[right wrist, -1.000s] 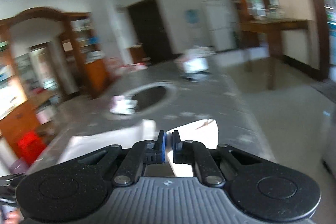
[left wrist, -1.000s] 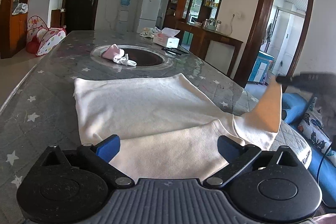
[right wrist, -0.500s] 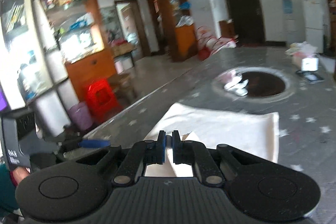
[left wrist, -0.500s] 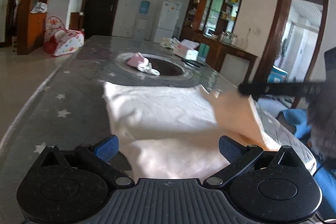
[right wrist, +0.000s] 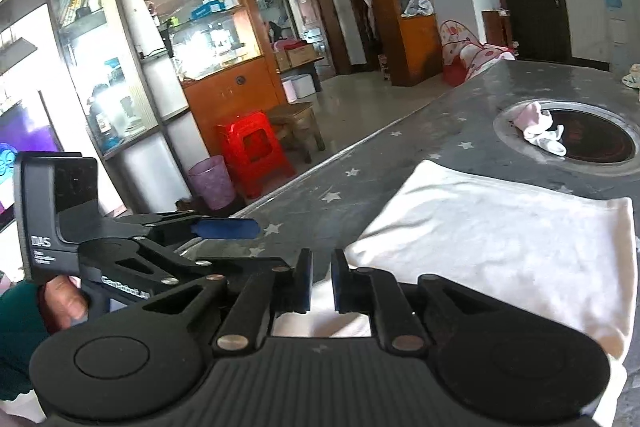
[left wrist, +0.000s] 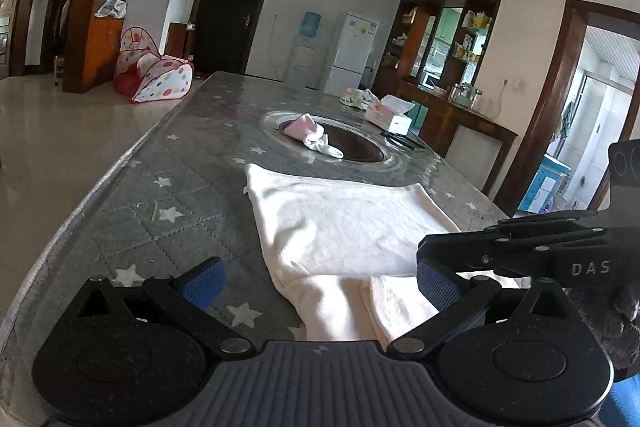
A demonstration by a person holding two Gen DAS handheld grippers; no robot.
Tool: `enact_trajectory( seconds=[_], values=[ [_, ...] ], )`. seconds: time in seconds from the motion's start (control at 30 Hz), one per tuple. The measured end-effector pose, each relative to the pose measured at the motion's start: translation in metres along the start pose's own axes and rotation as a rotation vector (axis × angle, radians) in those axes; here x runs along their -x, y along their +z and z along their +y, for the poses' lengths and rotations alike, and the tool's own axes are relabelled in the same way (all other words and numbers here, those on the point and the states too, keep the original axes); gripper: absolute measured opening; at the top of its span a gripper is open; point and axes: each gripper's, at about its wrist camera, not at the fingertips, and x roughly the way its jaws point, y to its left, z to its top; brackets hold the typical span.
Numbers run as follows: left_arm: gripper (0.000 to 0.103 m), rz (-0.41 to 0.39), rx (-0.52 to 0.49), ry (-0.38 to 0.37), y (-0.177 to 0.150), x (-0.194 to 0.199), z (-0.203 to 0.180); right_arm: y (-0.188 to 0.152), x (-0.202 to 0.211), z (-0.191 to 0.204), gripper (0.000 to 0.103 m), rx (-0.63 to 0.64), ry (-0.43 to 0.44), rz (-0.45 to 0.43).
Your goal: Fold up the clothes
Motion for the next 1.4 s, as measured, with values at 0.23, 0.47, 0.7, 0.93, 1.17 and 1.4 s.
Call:
enact_trajectory(
  seconds=[0.23,0.47,0.7,0.93,1.17,1.4],
  values=[
    [0.103,0.023,-0.017,-0.068,-0.001,-0.007,-0.01,0.001,0.039,-0.019,0.028,0.053,-0.138,-0.011],
    [0.103,0.054,-0.066,-0.16,-0.003,-0.021,-0.034,-0.038,0.087,-0.057,0.028,-0.001,-0.339,0.079],
    [0.103,0.078,-0.148,-0.267,-0.006,-0.039,-0.064,-0.069,0.091,-0.066,0.028,-0.01,-0.354,0.144],
    [0.103,0.146,-0.146,-0.284,-0.013,-0.062,-0.076,-0.08,0.091,-0.064,0.028,-0.022,-0.353,0.169],
    [0.103,0.1,-0.139,-0.15,-0.013,-0.049,-0.065,-0.087,0.106,-0.066,0.039,-0.038,-0.414,0.17],
    [0.09,0.182,-0.142,-0.117,-0.02,-0.055,-0.063,-0.094,0.106,-0.068,0.046,-0.061,-0.431,0.156]
  ],
)
